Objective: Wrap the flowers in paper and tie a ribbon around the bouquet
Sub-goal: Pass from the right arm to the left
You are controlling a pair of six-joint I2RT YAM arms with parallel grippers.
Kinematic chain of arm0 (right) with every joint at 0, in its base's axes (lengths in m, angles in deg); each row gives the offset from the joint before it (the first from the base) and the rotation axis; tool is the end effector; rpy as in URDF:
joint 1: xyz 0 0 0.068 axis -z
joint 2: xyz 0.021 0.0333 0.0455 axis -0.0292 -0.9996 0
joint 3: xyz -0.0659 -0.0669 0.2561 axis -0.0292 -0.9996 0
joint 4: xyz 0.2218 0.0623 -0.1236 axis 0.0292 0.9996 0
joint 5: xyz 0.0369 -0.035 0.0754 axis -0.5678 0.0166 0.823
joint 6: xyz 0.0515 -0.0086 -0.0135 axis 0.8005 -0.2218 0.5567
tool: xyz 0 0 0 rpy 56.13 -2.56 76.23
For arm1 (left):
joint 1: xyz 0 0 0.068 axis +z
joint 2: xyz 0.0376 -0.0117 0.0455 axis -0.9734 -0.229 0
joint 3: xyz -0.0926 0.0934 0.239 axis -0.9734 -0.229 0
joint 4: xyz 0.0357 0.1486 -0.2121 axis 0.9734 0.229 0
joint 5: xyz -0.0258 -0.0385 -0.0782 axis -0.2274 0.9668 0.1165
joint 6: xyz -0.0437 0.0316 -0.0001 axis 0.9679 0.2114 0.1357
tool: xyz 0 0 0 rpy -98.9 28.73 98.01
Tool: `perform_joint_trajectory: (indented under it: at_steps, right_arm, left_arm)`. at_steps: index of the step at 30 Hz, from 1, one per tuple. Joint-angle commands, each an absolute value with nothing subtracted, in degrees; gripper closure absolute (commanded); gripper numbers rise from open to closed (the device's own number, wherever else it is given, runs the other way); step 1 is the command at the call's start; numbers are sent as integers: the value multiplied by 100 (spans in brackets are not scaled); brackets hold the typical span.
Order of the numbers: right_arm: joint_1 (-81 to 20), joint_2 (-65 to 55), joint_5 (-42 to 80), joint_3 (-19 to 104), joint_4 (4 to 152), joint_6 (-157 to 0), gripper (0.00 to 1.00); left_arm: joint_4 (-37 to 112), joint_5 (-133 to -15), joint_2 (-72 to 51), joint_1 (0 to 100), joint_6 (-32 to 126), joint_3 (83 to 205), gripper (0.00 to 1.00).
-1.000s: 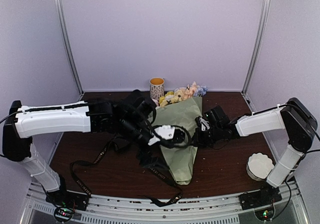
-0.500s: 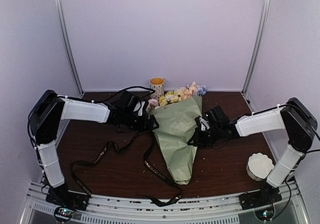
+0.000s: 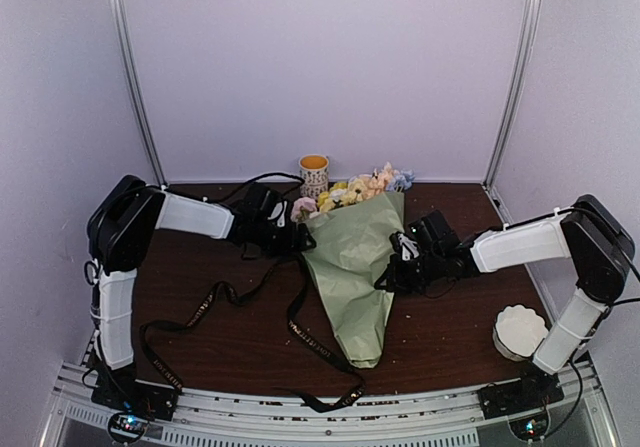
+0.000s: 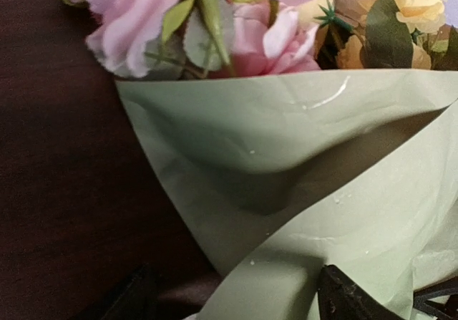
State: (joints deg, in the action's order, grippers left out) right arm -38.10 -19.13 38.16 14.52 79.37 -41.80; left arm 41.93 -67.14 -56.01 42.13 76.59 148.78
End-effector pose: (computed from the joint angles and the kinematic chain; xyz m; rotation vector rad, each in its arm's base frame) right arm 0.2494 0.2039 0.1552 -0.0699 2.6759 1.1195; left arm 0.3646 -0.2630 0.1362 -0.0014 2.5437 -0.8951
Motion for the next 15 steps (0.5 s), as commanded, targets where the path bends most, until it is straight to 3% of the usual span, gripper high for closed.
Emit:
perform_joint_trajectory:
  at_steps: [1,9,15]
  right_arm:
    - [-3850,-1880,3778,1648,7695,-4165,100]
    - [-3850,-1844,3772,1684,7735,-4172,100]
    - [-3850,-1851,3787,1735,7759,-4199,100]
  left_arm:
    - [4097,-6280,-5905,4166,7697,15145,20]
    - [3653,-5712,-6288,4168,8034,15182,36]
    - [3290,-5470,-6308,4167,8208,15136,58]
